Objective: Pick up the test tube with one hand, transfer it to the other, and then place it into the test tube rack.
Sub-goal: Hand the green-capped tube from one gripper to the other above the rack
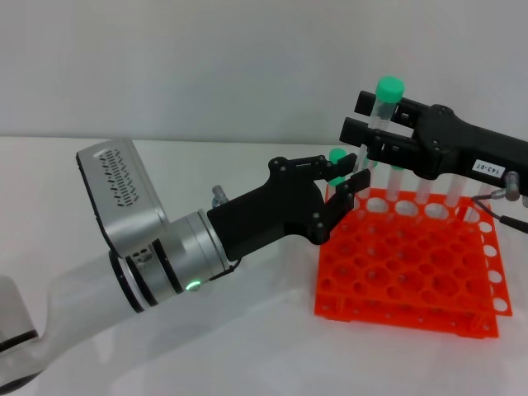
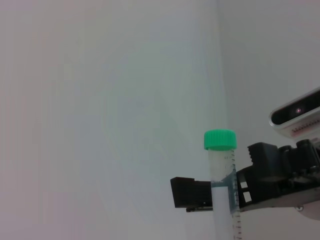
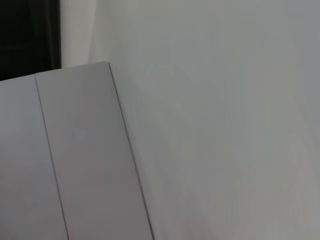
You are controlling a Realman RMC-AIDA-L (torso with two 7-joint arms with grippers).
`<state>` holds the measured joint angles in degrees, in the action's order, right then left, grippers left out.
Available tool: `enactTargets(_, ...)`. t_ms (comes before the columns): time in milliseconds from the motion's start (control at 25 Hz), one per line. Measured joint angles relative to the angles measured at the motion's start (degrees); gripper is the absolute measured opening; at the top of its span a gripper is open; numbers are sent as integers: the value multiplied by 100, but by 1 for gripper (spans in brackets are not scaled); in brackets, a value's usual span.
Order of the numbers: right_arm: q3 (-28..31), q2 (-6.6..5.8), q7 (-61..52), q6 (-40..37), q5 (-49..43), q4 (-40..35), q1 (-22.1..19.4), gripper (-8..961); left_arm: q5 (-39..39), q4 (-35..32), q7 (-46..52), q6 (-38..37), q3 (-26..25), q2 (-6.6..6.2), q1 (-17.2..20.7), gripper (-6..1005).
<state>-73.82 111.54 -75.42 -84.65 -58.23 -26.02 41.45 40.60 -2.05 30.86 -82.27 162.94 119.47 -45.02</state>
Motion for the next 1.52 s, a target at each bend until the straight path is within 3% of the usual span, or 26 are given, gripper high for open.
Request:
enactTargets(280,78,5,85,28,30,0,-54,683,7,-95,-103,30,-8,2,-4,186)
enactTargets(720,88,39,340,-6,49,1,-77,291,60,-283,-328,99,-74,12,20,186)
enactTargets(1520,333,91,466,-42,26,-2,-171,257,203,-366,-353,123,-87,24,73,185)
